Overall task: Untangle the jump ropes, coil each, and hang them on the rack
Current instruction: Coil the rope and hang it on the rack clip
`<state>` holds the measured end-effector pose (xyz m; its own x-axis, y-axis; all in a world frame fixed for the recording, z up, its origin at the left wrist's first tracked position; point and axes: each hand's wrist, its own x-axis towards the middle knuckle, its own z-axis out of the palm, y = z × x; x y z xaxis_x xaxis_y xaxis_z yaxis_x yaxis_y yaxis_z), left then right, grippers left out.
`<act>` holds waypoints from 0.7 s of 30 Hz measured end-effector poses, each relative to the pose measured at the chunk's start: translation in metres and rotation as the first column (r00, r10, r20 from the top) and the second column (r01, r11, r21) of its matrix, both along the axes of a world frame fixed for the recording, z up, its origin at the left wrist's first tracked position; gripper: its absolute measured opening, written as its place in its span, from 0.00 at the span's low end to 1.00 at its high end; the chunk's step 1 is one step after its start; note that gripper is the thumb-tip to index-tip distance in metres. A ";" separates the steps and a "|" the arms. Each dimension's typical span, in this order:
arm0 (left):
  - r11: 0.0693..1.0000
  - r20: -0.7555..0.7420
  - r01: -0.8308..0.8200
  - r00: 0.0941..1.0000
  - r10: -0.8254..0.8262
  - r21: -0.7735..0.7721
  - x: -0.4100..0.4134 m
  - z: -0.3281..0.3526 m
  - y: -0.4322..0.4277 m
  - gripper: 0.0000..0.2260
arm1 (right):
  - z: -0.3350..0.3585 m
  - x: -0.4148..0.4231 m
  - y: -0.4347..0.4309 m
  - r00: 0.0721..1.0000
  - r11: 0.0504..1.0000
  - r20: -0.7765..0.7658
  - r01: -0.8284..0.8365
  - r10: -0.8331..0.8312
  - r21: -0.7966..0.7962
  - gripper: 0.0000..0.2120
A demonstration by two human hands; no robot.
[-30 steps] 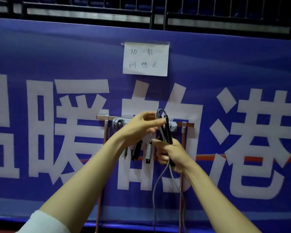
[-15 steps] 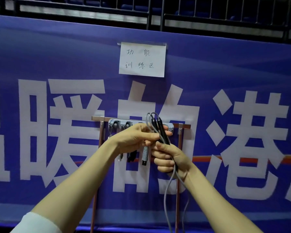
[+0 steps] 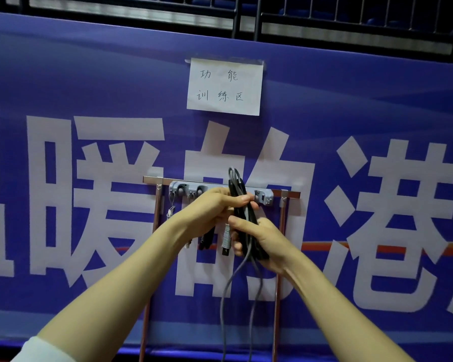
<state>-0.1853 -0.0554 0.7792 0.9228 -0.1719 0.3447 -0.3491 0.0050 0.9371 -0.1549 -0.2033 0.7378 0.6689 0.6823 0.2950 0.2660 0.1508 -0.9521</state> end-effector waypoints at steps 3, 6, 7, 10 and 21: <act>0.999 0.044 -0.017 0.999 0.016 0.038 0.001 0.007 0.006 0.11 | -0.007 0.001 -0.003 0.939 0.976 0.307 0.194 -0.155 -0.098 0.11; 0.996 0.046 -0.016 0.999 0.012 0.093 0.004 0.014 0.007 0.10 | -0.006 0.000 -0.003 0.863 0.943 0.452 0.310 -0.225 -0.122 0.11; 0.996 0.054 -0.009 0.999 0.004 0.091 0.006 0.016 0.006 0.10 | -0.004 0.001 -0.002 0.844 0.935 0.474 0.338 -0.252 -0.105 0.11; 1.000 0.076 0.015 0.997 -0.015 0.001 0.013 0.018 0.006 0.08 | 0.002 0.003 0.003 0.840 0.933 0.445 0.358 -0.310 -0.025 0.15; 0.996 -0.134 0.073 0.989 -0.065 0.057 0.019 -0.049 -0.011 0.22 | 0.030 0.031 0.019 0.872 0.881 0.160 0.433 -0.463 0.192 0.16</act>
<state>-0.1663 -0.0663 0.7304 0.9446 -0.2540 0.2079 -0.2237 -0.0347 0.9741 -0.1235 -0.1844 0.7677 0.8109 0.2622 0.5231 0.5156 0.1028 -0.8507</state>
